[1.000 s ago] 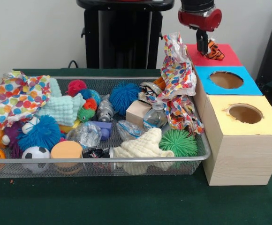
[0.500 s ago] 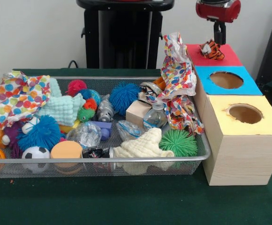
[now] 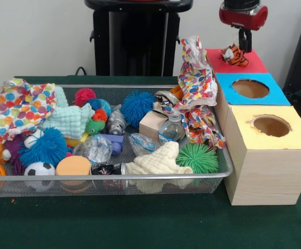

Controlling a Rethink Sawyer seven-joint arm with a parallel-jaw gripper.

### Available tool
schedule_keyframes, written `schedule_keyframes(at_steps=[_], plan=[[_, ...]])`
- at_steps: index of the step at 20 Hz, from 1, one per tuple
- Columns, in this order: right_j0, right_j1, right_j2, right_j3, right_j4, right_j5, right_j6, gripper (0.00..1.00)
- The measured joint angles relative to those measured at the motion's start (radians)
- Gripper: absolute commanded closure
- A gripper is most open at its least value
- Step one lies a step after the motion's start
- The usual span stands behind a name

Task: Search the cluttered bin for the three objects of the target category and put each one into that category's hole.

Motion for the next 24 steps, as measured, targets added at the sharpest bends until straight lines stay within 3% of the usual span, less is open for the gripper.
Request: schedule_keyframes(at_steps=[7,16,24], plan=[[-0.009,0.048,0.001,0.013,-0.007,-0.028,0.0,1.0],[-0.042,0.049,0.024,0.027,-0.038,-0.04,0.0,1.0],[-0.106,0.035,0.063,0.099,-0.038,-0.045,0.0,1.0]])
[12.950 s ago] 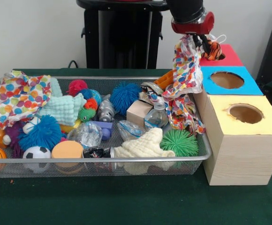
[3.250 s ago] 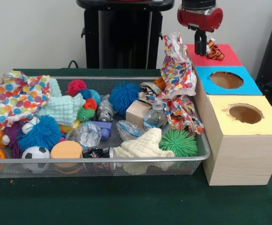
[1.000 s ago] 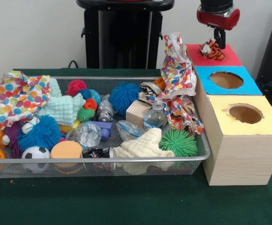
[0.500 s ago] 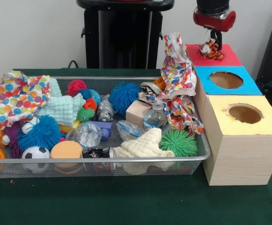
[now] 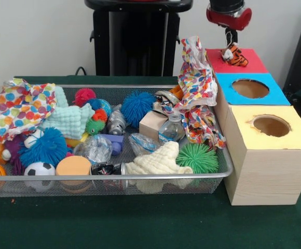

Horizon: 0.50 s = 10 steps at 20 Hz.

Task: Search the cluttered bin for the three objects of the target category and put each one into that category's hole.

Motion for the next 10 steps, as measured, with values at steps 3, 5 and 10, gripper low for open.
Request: schedule_keyframes(at_steps=[3,5,10], plan=[[-0.003,-0.014,0.007,0.019,0.0,0.0,0.0,1.0],[-0.003,-0.022,0.011,0.026,0.0,0.0,0.0,1.0],[-0.003,-0.056,0.027,0.033,0.0,0.001,0.0,1.0]])
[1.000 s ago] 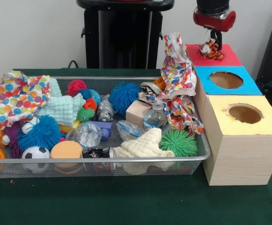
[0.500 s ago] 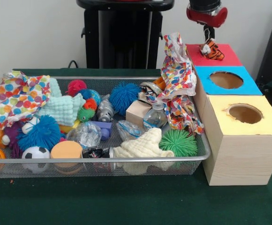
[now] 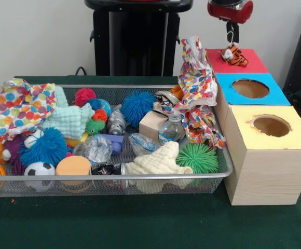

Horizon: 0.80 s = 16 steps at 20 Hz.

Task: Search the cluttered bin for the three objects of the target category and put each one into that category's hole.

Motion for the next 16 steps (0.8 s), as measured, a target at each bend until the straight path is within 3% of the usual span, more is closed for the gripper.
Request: schedule_keyframes(at_steps=[16], plan=[[0.05,-0.048,-0.024,-0.004,0.017,0.043,0.0,1.0]])
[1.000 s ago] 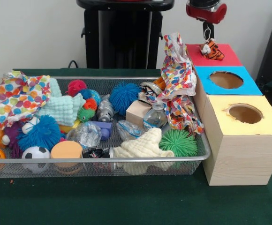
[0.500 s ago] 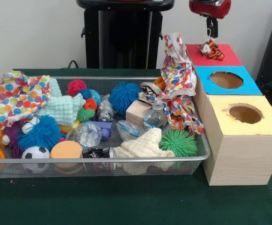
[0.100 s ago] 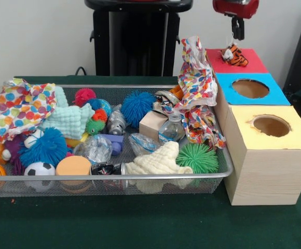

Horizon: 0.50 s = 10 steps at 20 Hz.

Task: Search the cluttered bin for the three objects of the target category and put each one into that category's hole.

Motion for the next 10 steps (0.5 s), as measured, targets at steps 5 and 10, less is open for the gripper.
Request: schedule_keyframes(at_steps=[5,10], plan=[[0.034,-0.004,-0.052,-0.013,0.0,0.031,0.0,1.0],[0.058,-0.008,-0.1,-0.023,0.0,0.046,0.0,1.0]])
